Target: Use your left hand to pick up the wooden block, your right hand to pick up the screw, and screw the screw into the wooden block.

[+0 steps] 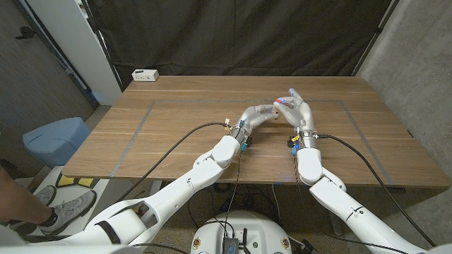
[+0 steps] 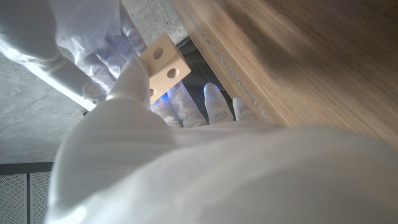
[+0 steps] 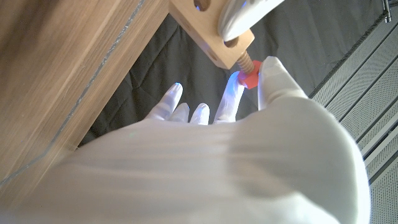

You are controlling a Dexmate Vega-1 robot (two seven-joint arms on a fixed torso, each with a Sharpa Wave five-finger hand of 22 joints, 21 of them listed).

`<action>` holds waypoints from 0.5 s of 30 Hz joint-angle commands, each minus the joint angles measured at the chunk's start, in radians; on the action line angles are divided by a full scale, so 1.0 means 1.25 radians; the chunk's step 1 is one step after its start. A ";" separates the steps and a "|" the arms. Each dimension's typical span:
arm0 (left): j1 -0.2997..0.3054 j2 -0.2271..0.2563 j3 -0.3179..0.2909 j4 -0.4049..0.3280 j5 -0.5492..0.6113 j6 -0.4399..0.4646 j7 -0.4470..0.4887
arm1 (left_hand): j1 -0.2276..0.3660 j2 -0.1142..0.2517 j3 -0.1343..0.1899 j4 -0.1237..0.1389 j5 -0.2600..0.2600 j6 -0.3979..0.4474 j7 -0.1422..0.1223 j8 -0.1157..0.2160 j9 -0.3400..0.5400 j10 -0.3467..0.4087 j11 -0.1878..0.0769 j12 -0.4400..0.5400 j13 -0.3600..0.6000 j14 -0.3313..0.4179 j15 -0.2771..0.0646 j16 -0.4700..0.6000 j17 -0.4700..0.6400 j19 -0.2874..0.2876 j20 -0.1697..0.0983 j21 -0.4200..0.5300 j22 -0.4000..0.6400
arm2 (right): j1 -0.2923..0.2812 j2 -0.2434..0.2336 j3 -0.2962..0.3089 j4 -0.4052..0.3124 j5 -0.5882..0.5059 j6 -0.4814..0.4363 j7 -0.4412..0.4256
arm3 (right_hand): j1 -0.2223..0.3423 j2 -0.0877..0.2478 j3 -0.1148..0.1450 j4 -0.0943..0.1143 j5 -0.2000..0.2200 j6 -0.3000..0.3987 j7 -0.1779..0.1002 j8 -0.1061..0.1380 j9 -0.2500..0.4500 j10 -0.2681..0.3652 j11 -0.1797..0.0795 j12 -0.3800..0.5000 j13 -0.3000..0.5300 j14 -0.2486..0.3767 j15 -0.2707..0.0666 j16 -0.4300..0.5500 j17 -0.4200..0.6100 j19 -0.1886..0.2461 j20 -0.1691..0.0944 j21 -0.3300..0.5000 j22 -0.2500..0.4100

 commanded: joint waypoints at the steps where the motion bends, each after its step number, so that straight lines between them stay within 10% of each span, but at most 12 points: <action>1: 0.004 0.002 0.001 -0.005 0.001 0.003 0.001 | 0.003 0.007 0.001 0.003 0.006 0.031 0.006 0.006 0.003 0.007 -0.001 0.002 0.003 0.007 -0.077 0.001 0.002 0.000 0.002 0.004 0.003 | -0.005 -0.002 0.004 -0.009 -0.003 -0.004 -0.003 | 0.003 0.005 0.005 -0.001 0.004 0.006 0.004 0.009 0.001 0.004 0.004 0.001 0.002 0.006 -0.048 0.000 0.004 -0.001 -0.044 0.001 0.002; 15: 0.005 0.003 0.001 -0.007 0.003 0.002 0.001 | 0.004 0.007 0.000 0.002 0.007 0.032 0.005 0.006 0.003 0.007 -0.001 0.001 0.005 0.007 -0.078 0.001 0.002 0.000 0.002 0.004 0.003 | -0.008 -0.001 0.007 -0.010 -0.004 -0.002 -0.005 | 0.003 0.005 0.006 -0.001 0.005 0.005 0.004 0.008 -0.003 0.003 -0.001 0.001 0.002 0.007 -0.048 -0.001 0.004 -0.001 -0.042 0.001 0.002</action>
